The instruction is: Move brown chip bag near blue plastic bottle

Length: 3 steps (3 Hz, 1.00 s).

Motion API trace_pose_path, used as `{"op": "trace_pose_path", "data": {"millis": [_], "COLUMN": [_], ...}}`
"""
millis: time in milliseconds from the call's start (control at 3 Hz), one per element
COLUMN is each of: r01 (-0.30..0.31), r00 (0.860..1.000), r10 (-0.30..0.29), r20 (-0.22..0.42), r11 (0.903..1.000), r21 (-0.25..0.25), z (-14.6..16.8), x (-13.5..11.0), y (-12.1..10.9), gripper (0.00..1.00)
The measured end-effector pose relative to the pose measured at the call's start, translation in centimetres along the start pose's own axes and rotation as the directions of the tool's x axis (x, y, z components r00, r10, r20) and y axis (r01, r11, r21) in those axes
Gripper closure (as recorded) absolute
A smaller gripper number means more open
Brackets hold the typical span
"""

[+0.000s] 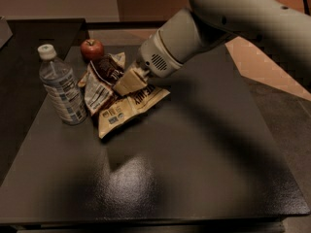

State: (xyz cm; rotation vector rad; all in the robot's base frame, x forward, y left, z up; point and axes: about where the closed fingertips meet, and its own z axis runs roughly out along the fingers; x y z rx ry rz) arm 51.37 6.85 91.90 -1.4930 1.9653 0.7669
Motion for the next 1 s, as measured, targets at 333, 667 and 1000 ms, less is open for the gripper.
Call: {"op": "trace_pose_path", "data": {"millis": [333,667,1000], "r01": [0.003,0.006,0.006], "r00": [1.0,1.0,1.0], "r10": [-0.003,-0.006,-0.006], "r20": [-0.001,-0.002,-0.002], "r11": [1.0,1.0,1.0], "r21": [0.0,-0.001,-0.001], "z": [0.03,0.05,0.05], "x": [-0.13,-0.21,-0.22], "y": [0.17,0.29,0.3], "gripper": [0.07,0.0,0.0]}}
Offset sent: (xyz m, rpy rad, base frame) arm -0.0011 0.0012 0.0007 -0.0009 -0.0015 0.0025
